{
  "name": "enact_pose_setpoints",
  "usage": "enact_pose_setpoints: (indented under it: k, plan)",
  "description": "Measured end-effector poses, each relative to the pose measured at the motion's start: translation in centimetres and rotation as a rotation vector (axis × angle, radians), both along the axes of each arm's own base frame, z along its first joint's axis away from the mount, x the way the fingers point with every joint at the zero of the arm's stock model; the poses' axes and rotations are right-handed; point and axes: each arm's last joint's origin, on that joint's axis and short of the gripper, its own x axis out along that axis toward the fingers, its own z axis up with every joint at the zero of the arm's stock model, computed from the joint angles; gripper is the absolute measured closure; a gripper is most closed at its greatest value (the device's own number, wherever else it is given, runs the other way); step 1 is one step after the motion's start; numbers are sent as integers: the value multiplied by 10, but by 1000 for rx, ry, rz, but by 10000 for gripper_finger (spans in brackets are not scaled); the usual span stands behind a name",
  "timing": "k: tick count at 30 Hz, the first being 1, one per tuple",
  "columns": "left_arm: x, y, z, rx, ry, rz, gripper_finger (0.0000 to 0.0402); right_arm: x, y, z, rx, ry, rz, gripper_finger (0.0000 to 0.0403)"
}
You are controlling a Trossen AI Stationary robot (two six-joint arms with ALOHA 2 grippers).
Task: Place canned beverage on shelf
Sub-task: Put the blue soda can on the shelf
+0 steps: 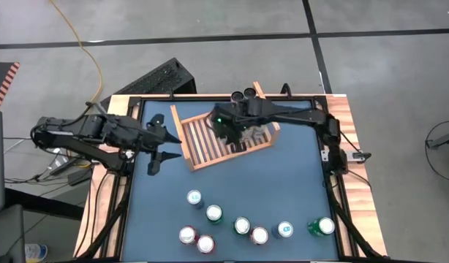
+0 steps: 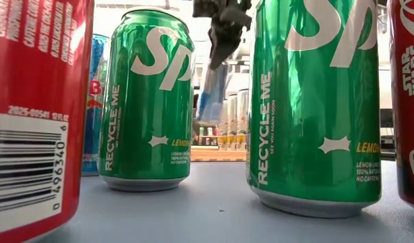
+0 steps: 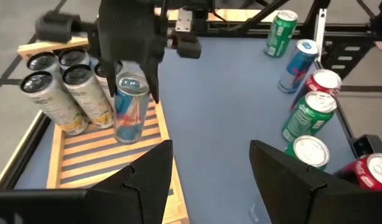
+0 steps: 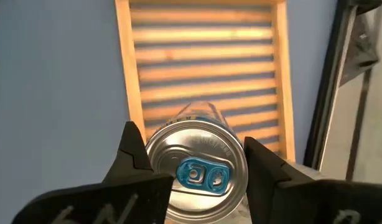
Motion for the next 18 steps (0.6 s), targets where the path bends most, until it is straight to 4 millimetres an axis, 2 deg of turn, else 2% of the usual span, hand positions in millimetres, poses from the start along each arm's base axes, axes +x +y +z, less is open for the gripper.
enact_pose_setpoints:
  k: [4,9,18]
  plan:
    - [-2,4,1,2,-5,19,200,11,-11,-22,-32,73,97,292]
    - [-4,8,2,4,-11,41,200,23,-10,-49,-7,141,189,292]
    - [-4,15,2,5,-10,80,200,23,-4,-57,29,201,235,283]
